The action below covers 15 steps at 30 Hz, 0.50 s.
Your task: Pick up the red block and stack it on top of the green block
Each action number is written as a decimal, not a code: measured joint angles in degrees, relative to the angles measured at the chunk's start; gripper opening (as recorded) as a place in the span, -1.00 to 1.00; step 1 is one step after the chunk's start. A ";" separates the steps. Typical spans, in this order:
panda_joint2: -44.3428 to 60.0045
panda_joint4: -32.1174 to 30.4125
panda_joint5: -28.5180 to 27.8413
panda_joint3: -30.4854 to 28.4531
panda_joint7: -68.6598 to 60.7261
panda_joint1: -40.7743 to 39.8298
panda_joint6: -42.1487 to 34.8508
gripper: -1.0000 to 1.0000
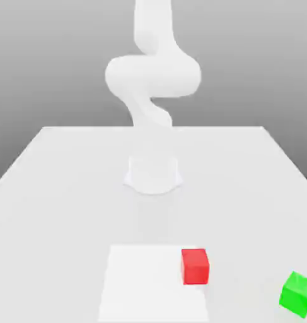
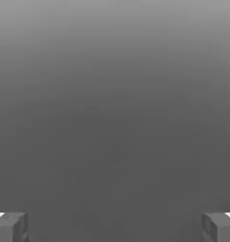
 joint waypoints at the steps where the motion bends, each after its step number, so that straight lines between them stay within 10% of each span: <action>1: 2.32 -1.15 0.35 0.20 0.17 0.33 1.28 0.00; 15: 31.63 -15.80 1.72 4.70 4.53 3.73 17.54 0.00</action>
